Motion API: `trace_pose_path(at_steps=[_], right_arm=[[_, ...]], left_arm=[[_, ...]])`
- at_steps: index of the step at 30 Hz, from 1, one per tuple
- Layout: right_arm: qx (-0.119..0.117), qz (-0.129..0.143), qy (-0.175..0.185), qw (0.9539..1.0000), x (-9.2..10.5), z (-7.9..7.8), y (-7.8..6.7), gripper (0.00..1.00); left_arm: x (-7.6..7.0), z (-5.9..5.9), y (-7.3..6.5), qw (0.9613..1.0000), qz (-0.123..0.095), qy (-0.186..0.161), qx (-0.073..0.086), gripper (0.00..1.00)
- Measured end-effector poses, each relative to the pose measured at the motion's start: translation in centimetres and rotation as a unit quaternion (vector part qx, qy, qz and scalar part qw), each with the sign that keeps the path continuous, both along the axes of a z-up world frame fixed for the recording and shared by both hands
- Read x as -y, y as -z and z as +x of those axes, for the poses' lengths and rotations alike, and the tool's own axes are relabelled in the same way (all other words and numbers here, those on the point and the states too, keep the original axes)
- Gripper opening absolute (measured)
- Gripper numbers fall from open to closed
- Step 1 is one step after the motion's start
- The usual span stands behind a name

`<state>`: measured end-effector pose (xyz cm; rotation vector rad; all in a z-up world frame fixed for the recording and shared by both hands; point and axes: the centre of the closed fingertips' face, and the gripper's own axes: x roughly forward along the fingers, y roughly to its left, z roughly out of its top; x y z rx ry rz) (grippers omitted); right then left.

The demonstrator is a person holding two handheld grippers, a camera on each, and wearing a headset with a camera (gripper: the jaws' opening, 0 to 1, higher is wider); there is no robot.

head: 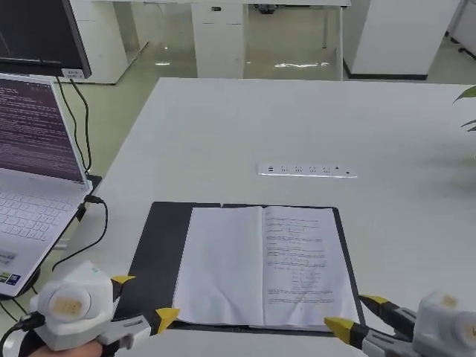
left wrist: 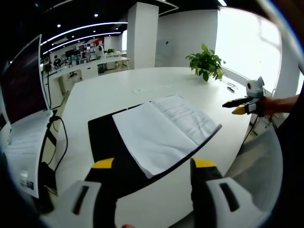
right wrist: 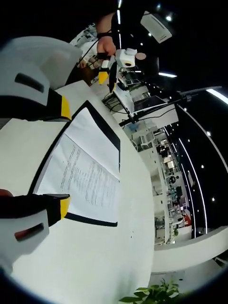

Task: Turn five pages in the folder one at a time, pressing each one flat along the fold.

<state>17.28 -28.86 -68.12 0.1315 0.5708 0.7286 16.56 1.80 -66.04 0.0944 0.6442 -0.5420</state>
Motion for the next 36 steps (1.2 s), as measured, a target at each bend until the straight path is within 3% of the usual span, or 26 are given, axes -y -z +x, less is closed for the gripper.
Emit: trace_pose_path(at_steps=[10,25,30,36], right_arm=[[0.020,-0.011,0.000,0.9997,0.7,0.3,-1.3,0.64],[0.014,-0.015,0.018,0.9996,1.9,-0.8,-0.7,0.65],[0.012,-0.014,0.024,0.9995,2.3,-1.2,-0.7,0.65],[0.004,-0.019,0.027,0.9995,2.8,-1.8,-0.3,0.64]], left_arm=[[0.7,-0.5,-0.1,0.9999,-0.002,0.006,0.009,0.67],[1.4,0.0,0.6,0.9998,0.001,0.019,0.001,0.66],[2.8,0.5,1.0,0.9995,0.001,0.032,-0.004,0.66],[5.7,1.7,0.8,0.9983,-0.001,0.058,-0.001,0.66]])
